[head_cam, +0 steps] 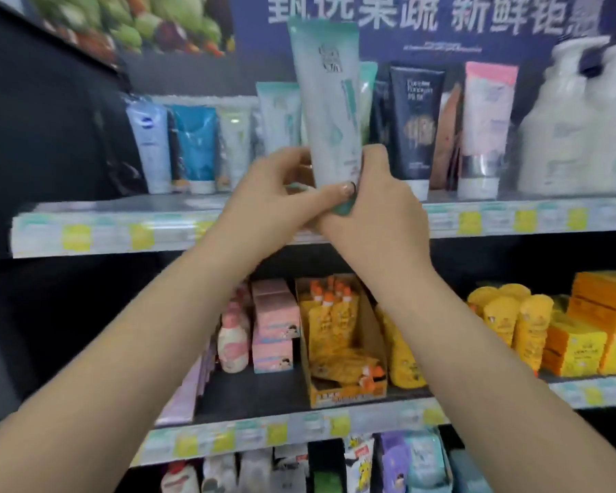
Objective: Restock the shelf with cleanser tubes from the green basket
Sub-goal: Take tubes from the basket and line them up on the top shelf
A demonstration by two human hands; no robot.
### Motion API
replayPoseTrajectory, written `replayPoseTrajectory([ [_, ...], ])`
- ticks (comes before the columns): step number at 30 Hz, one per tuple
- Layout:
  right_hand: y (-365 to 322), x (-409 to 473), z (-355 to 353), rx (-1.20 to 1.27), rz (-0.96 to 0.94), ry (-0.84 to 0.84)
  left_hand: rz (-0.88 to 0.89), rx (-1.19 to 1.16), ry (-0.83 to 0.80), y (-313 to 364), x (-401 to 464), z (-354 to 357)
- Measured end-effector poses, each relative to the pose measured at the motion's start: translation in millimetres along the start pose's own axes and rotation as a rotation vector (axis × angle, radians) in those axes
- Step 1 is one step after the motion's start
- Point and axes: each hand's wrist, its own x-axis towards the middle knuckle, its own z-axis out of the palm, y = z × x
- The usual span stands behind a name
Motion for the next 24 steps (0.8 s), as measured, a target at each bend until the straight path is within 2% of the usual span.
replayPoseTrajectory([
  [5, -20.1, 36.2, 21.9, 0.14, -0.079, -0.026, -0.04, -0.038, -0.073, 5.2, 38.1, -42.8],
  [8, -25.9, 50.2, 37.1, 0.103, -0.088, -0.071, -0.052, -0.06, -0.075, -5.1, 51.1, -55.7],
  [14, -27.0, 59.0, 58.7, 0.082, -0.024, -0.125, -0.092, -0.119, -0.049, -31.1, 63.2, -60.0],
  [24, -16.7, 57.9, 62.7, 0.157, 0.012, -0.108, -0.124, -0.137, -0.046, -47.9, 68.6, -56.9],
])
